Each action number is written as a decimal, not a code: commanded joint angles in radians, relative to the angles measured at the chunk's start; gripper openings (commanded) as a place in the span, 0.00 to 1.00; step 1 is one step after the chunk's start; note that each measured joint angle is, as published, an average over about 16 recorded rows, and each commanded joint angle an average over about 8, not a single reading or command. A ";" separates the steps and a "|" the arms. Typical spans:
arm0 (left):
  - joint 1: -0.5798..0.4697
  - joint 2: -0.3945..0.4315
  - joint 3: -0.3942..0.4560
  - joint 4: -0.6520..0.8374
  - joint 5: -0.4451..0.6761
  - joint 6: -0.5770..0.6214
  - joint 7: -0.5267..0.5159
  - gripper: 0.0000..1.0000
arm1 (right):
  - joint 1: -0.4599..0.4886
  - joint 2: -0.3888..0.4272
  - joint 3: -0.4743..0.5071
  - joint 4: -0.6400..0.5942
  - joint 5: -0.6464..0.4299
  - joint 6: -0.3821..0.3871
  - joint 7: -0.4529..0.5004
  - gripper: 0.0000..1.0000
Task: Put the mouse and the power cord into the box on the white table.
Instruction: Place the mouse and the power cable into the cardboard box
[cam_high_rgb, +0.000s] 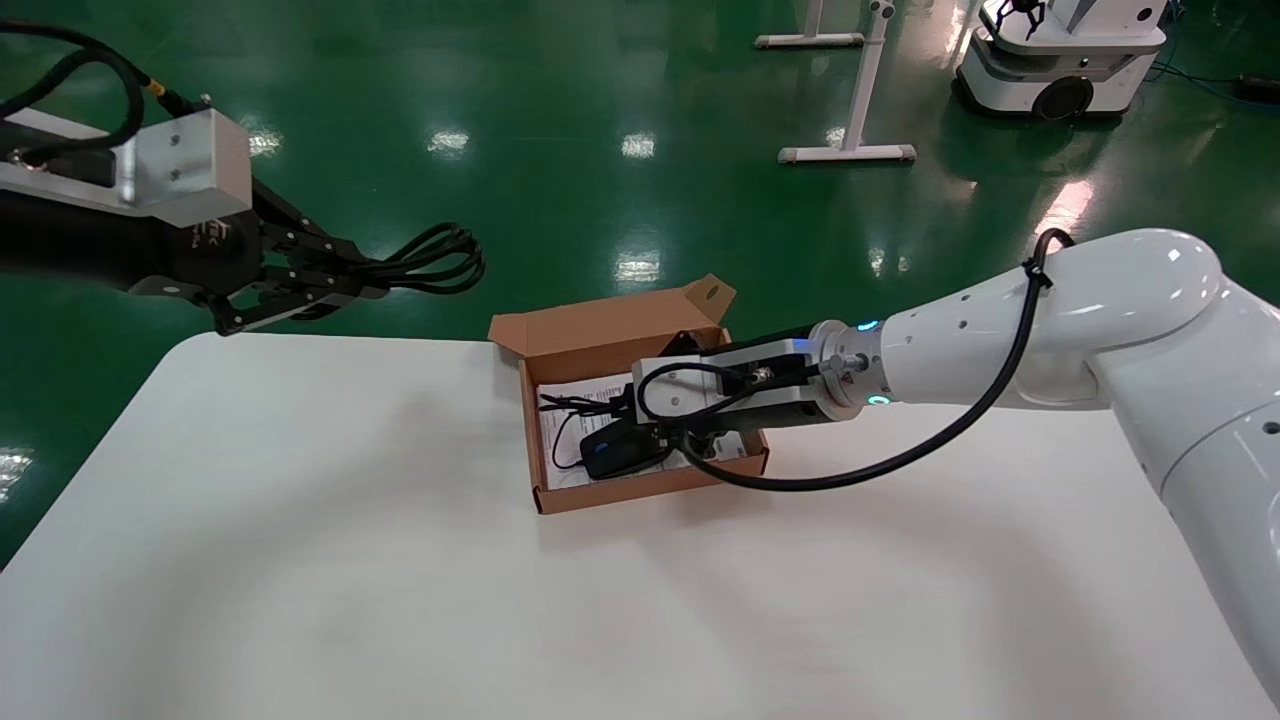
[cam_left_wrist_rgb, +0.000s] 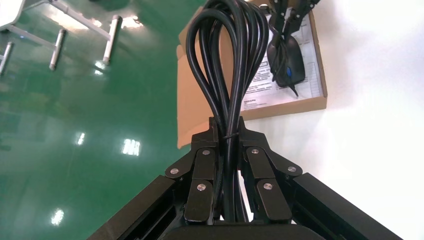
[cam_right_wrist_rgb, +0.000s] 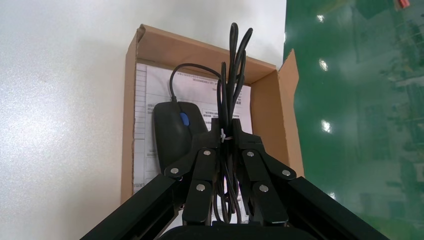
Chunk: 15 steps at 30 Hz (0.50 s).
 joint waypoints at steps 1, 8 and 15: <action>0.005 -0.003 0.000 -0.012 -0.002 -0.001 -0.009 0.00 | 0.004 -0.003 -0.001 -0.014 0.006 -0.003 -0.011 1.00; 0.039 0.011 -0.001 -0.031 -0.016 -0.023 -0.027 0.00 | 0.010 -0.005 -0.010 -0.035 0.022 -0.005 -0.028 1.00; 0.059 0.052 -0.002 -0.008 -0.021 -0.057 -0.019 0.00 | 0.051 0.031 -0.004 -0.053 0.042 -0.002 -0.050 1.00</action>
